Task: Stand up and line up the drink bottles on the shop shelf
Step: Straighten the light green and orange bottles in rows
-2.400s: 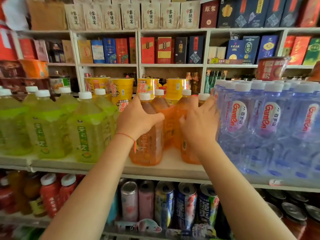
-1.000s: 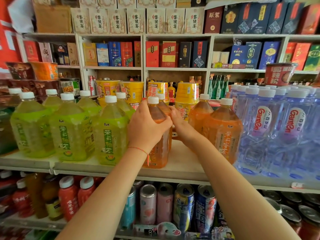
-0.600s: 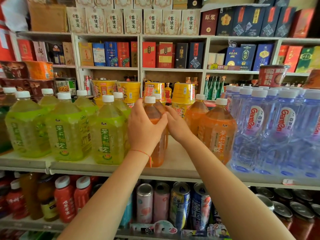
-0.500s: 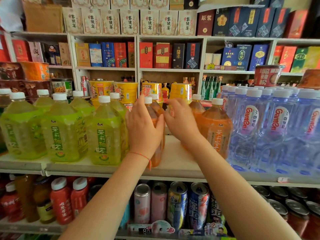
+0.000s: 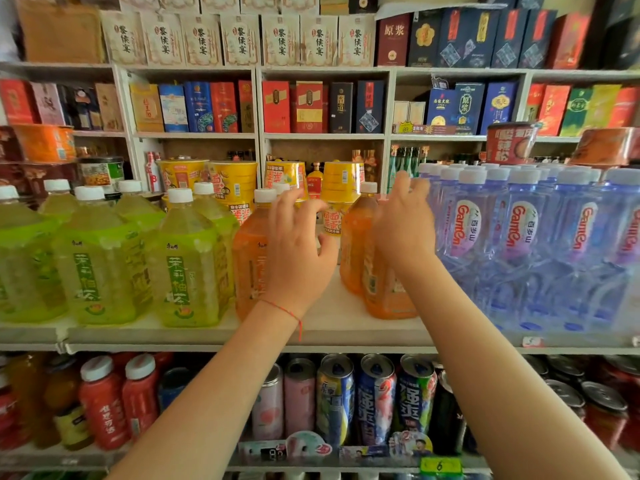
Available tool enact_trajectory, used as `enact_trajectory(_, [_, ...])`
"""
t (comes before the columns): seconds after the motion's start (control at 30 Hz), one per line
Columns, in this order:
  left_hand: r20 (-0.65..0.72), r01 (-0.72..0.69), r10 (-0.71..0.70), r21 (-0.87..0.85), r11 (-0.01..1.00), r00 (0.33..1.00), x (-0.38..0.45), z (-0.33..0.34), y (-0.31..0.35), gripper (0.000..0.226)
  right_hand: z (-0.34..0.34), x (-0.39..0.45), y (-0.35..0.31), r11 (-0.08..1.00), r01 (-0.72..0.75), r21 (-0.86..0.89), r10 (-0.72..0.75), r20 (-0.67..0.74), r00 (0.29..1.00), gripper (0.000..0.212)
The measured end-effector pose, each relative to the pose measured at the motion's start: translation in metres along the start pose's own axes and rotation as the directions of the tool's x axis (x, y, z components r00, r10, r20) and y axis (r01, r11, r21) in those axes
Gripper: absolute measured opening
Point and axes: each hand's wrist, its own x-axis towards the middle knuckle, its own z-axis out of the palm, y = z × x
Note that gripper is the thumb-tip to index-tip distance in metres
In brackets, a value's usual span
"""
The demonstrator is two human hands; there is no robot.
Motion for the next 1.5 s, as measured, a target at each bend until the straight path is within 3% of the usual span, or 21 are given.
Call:
enact_trajectory(0.17, [0.079, 0.015, -0.011, -0.047, 0.999, 0.997, 0.002, 0.009, 0.005, 0.04, -0.01, 0.005, 0.011, 0.891, -0.18, 0.416, 0.138, 0.128, 0.982, 0.02])
enact_trajectory(0.37, [0.286, 0.081, -0.044, -0.119, 0.99, 0.957, 0.001, 0.017, 0.019, 0.048, -0.024, 0.009, 0.019, 0.826, -0.245, 0.507, 0.016, 0.414, 0.91, 0.021])
enact_trajectory(0.47, [0.365, 0.136, -0.082, -0.123, 0.983, 0.927, 0.0, 0.02, 0.023, 0.062, -0.016, 0.0, 0.023, 0.842, -0.236, 0.485, -0.011, 0.453, 0.891, 0.028])
enact_trajectory(0.57, [0.361, 0.154, -0.092, -0.148, 0.977, 0.928, 0.003, 0.023, 0.025, 0.064, -0.012, -0.011, 0.011, 0.815, -0.256, 0.52, 0.0, 0.442, 0.897, 0.041])
enact_trajectory(0.67, [0.293, 0.219, -0.152, -0.212, 0.952, 0.944, 0.008, 0.017, 0.026, 0.045, -0.012, -0.02, -0.003, 0.668, -0.393, 0.632, -0.035, 0.554, 0.832, 0.049])
enact_trajectory(0.77, [0.201, 0.261, -0.215, -0.24, 0.935, 0.956, 0.018, 0.01, 0.023, 0.041, -0.003, -0.025, -0.004, 0.698, -0.365, 0.617, -0.003, 0.512, 0.859, 0.046])
enact_trajectory(0.87, [0.213, 0.133, -0.099, -0.15, 0.98, 0.972, 0.03, 0.009, 0.018, 0.047, 0.013, -0.015, 0.006, 0.747, -0.345, 0.568, 0.168, 0.341, 0.925, 0.029])
enact_trajectory(0.97, [0.236, 0.074, -0.051, -0.09, 0.993, 0.97, 0.032, 0.011, 0.013, 0.035, 0.025, -0.002, 0.012, 0.826, -0.35, 0.442, 0.247, 0.273, 0.93, 0.057])
enact_trajectory(1.1, [0.197, 0.027, -0.011, -0.078, 0.997, 0.98, 0.026, 0.017, 0.011, 0.03, 0.041, 0.003, 0.016, 0.85, -0.43, 0.304, 0.285, 0.422, 0.861, 0.102])
enact_trajectory(1.27, [0.195, 0.029, -0.016, -0.062, 0.998, 0.981, 0.025, 0.018, 0.011, 0.03, 0.048, 0.002, 0.022, 0.846, -0.44, 0.301, 0.285, 0.442, 0.851, 0.115])
enact_trajectory(1.37, [0.198, 0.027, -0.018, -0.044, 0.999, 0.98, 0.026, 0.019, 0.011, 0.031, 0.048, 0.0, 0.03, 0.757, -0.5, 0.421, 0.281, 0.481, 0.831, 0.121])
enact_trajectory(1.5, [0.195, 0.02, -0.011, -0.044, 0.999, 0.981, 0.027, 0.02, 0.01, 0.031, 0.041, -0.002, 0.048, 0.524, -0.647, 0.553, 0.254, 0.624, 0.739, 0.09])
